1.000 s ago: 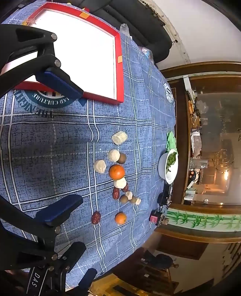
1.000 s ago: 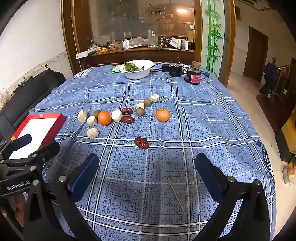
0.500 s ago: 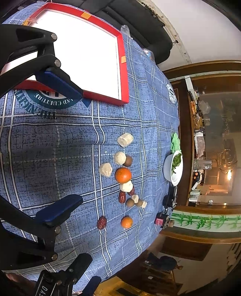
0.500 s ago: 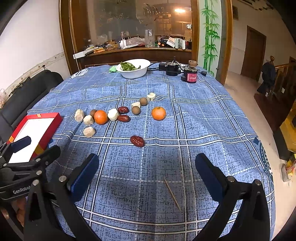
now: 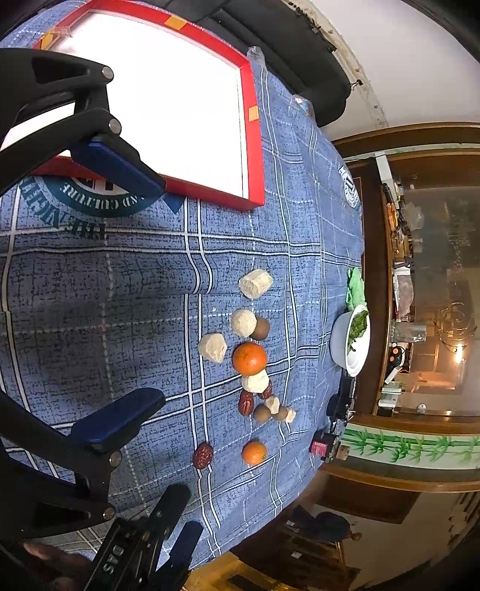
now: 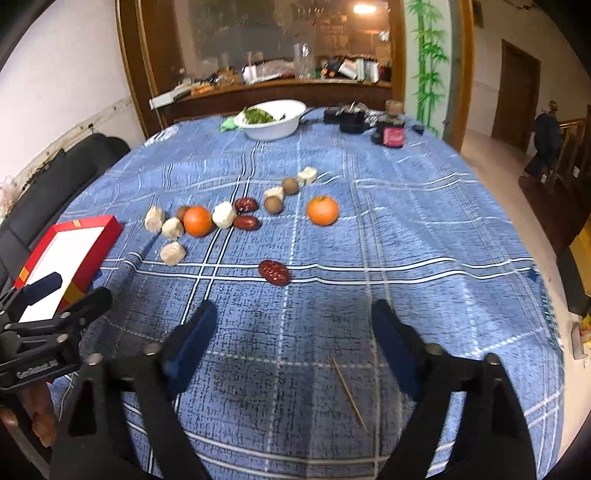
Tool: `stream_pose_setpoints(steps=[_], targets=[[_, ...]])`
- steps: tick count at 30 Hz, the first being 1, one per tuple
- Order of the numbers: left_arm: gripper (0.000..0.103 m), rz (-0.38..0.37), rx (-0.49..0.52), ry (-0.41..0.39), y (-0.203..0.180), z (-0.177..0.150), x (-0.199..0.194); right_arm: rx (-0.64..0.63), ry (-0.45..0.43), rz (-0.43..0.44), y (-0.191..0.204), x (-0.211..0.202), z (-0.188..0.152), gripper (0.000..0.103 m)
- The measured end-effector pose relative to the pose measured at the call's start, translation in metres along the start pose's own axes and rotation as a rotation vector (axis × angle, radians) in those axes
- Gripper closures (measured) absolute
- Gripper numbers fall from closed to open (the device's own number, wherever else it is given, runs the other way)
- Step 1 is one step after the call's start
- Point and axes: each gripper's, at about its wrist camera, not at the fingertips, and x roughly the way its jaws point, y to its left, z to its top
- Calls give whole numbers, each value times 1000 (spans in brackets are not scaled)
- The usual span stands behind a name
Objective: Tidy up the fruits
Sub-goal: 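Move both tools toward the row of foods on the cloth, then grasp the brown lump with the left tool while the right tool grasps a red date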
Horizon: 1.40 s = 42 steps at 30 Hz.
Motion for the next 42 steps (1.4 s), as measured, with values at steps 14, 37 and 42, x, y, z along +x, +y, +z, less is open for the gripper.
stream_pose_setpoints(steps=[14,37,42], targets=[[22,-30,-1,80,-8,9,34,-109,107,25,12,64,25,68],[77,-16,99,156,-46,26,56,-55,62,73,-5,44,21,81],[77,-19,78,147,-32,15,42,-62,58,73,4,34,15,81]])
